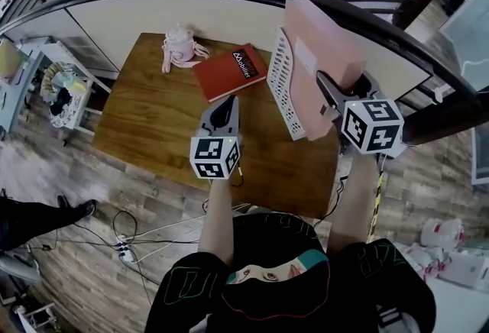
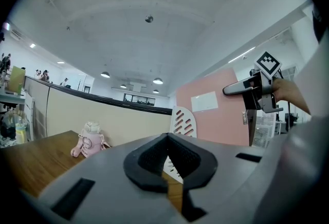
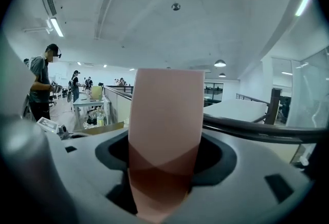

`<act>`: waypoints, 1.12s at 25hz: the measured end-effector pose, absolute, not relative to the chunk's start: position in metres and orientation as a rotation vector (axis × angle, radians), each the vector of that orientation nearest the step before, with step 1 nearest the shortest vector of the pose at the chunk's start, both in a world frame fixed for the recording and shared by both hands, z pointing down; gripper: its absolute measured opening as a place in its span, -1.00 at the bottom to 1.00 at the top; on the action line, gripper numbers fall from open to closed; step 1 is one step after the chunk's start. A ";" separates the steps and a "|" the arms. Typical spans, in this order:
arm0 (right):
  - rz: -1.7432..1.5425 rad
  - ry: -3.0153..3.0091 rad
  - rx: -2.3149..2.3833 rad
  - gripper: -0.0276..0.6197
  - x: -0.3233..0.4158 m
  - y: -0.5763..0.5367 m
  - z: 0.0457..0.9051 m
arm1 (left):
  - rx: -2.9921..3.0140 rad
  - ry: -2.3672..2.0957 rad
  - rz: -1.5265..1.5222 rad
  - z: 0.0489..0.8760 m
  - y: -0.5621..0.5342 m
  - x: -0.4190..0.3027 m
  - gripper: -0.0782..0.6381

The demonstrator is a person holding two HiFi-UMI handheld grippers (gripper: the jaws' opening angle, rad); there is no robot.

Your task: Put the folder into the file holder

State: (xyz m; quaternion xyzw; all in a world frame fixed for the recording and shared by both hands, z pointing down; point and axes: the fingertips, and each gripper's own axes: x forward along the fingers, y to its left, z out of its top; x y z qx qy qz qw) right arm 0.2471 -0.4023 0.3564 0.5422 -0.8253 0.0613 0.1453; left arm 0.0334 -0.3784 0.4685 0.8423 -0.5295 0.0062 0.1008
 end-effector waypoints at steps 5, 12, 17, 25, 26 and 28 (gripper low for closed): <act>0.198 -2.411 1.628 -0.04 0.249 -0.402 0.352 | 2.488 -1.558 0.026 0.469 -0.380 0.034 -0.79; 0.101 -2.424 1.723 -0.08 0.251 -0.395 0.348 | 2.501 -1.545 0.043 0.469 -0.379 0.036 -0.79; 0.048 -2.499 1.789 -0.08 0.255 -0.390 0.343 | 2.511 -1.543 0.057 0.469 -0.379 0.037 -0.79; -0.021 -2.601 1.844 -0.07 0.262 -0.384 0.338 | 2.508 -1.549 0.096 0.471 -0.377 0.034 -0.79; -0.024 -2.613 1.845 -0.07 0.263 -0.384 0.339 | 2.506 -1.550 0.099 0.472 -0.377 0.034 -0.79; -0.018 -2.632 1.847 -0.07 0.265 -0.383 0.339 | 2.504 -1.549 0.106 0.474 -0.376 0.034 -0.79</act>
